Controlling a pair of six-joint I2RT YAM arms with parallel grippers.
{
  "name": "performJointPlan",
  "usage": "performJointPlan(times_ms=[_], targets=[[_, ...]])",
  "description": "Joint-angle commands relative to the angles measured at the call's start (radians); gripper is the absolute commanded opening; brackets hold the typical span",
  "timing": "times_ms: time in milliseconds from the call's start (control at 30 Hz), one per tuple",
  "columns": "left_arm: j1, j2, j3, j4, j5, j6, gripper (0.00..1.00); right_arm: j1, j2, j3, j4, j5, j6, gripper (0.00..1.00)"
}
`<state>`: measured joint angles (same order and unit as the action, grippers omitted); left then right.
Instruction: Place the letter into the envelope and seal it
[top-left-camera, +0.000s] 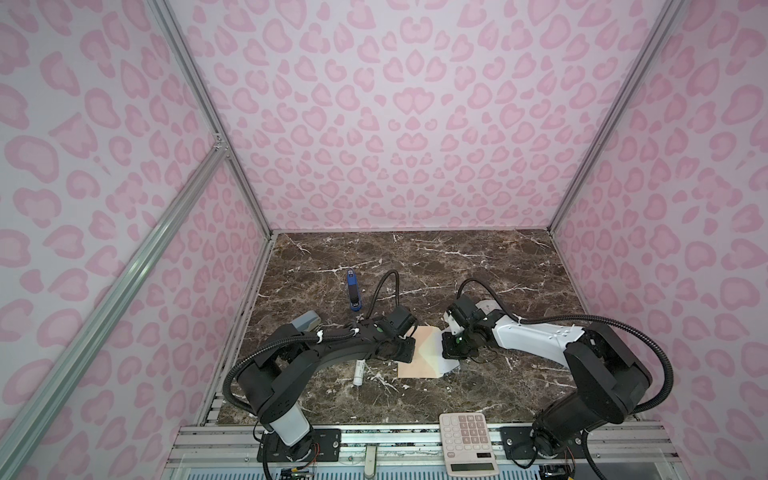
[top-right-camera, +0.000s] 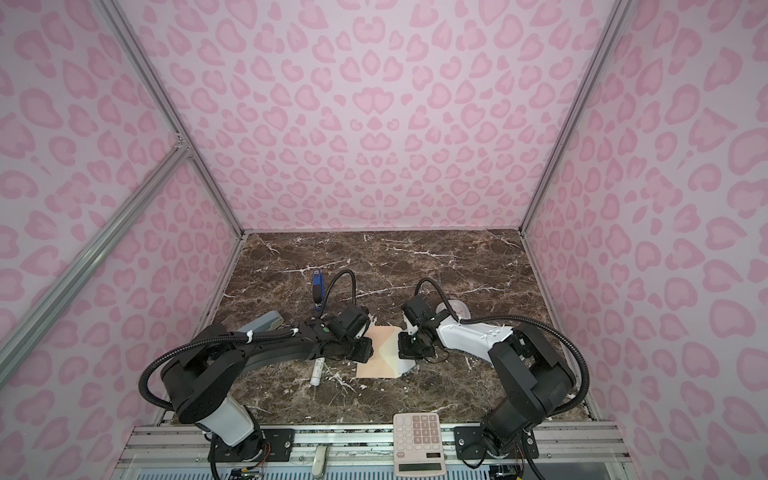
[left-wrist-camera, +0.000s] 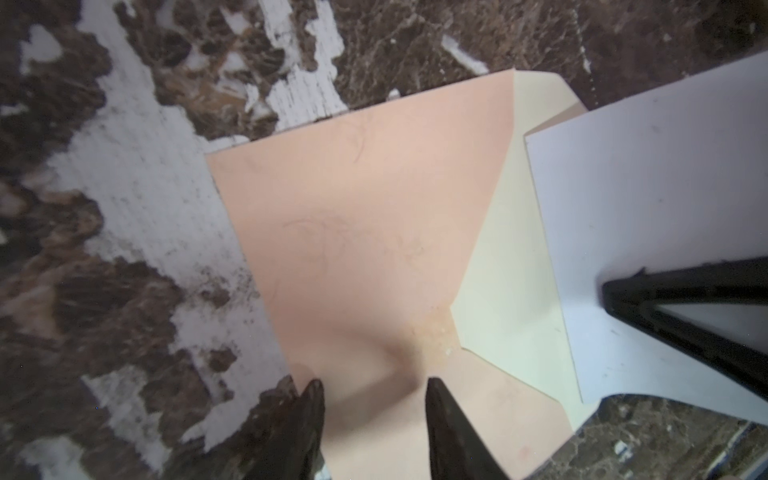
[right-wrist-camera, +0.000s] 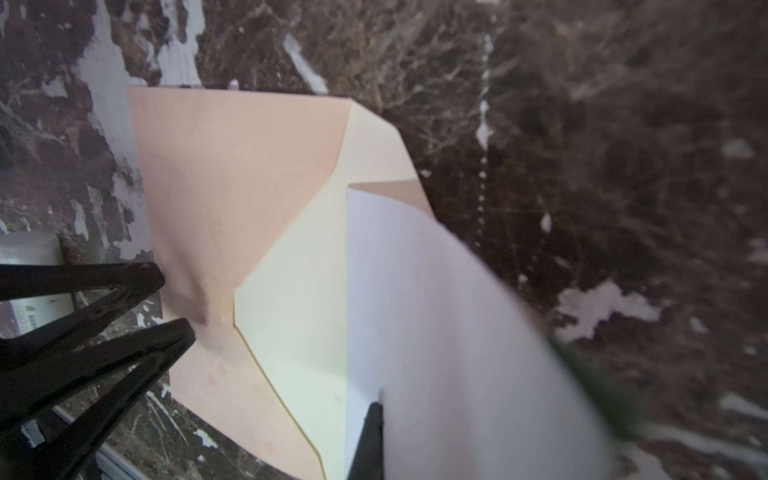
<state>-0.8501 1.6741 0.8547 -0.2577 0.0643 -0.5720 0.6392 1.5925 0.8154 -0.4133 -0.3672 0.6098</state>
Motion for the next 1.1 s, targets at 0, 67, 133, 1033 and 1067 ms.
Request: performJointPlan(times_ms=[0,67,133,1033,1067], targets=[[0.000,0.031,-0.021,-0.085,0.007,0.001,0.44,0.000,0.014,0.006,-0.006,0.004,0.004,0.00],[-0.001,0.027,-0.021,-0.086,0.005,0.001,0.44,0.000,0.020,0.007,-0.005,0.005,0.004,0.00],[-0.001,0.025,-0.020,-0.086,0.006,0.003,0.44,0.000,0.026,0.009,0.000,0.002,0.010,0.00],[-0.006,0.029,-0.012,-0.115,-0.027,0.021,0.44,0.007,0.058,0.054,0.031,-0.044,-0.003,0.00],[-0.005,0.030,-0.009,-0.117,-0.027,0.023,0.44,0.007,0.058,0.054,0.033,-0.044,-0.009,0.00]])
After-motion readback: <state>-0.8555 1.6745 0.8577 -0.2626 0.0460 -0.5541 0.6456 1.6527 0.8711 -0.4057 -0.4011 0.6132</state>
